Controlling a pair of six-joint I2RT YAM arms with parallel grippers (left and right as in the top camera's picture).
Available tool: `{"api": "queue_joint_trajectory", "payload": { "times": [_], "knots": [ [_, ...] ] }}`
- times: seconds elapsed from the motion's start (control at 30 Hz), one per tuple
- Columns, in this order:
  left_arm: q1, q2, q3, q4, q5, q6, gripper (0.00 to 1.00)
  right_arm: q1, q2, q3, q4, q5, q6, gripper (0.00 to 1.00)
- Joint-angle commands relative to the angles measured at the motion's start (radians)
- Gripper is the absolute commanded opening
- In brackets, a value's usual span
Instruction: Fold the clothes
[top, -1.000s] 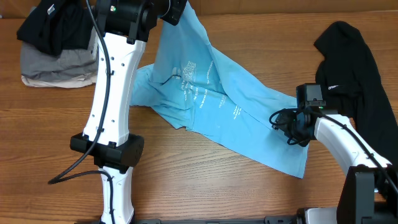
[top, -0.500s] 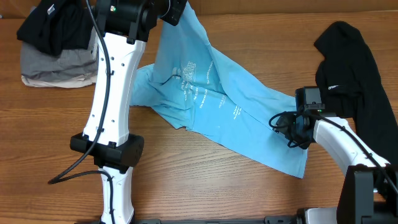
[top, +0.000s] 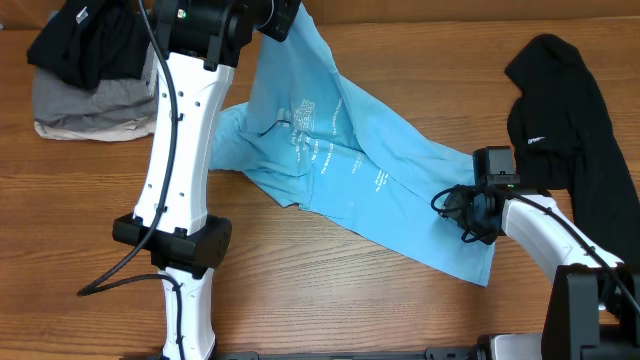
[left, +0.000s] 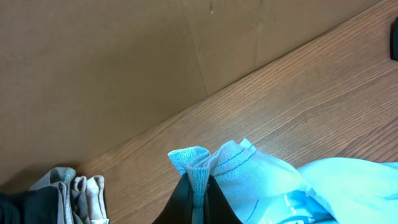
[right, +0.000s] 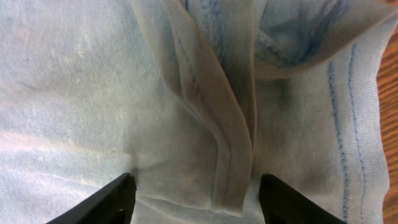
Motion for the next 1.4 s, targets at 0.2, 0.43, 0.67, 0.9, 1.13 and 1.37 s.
{"api": "queue_joint_trajectory", "payload": {
  "times": [0.2, 0.43, 0.67, 0.9, 1.13, 1.37],
  "knots": [
    [0.007, 0.001, 0.003, 0.004, -0.013, 0.016, 0.04, 0.003, 0.003, -0.015, 0.023, -0.011, 0.0, 0.61],
    [0.007, 0.001, 0.003, 0.004, -0.013, 0.016, 0.04, 0.003, 0.003, -0.015, 0.023, -0.01, 0.0, 0.48],
    [0.007, 0.001, 0.003, 0.004, -0.013, 0.016, 0.04, 0.0, 0.003, -0.015, 0.027, -0.01, 0.0, 0.34],
    [0.008, 0.001, 0.003, 0.005, -0.013, 0.016, 0.04, 0.0, 0.003, -0.015, 0.027, -0.006, 0.0, 0.35],
    [0.008, 0.001, 0.003, 0.004, -0.013, 0.016, 0.04, -0.001, 0.003, -0.015, 0.021, -0.006, 0.0, 0.37],
    [0.007, 0.001, 0.003, 0.004, -0.013, 0.016, 0.04, -0.001, 0.003, 0.01, -0.005, -0.007, 0.0, 0.37]
  ]
}}
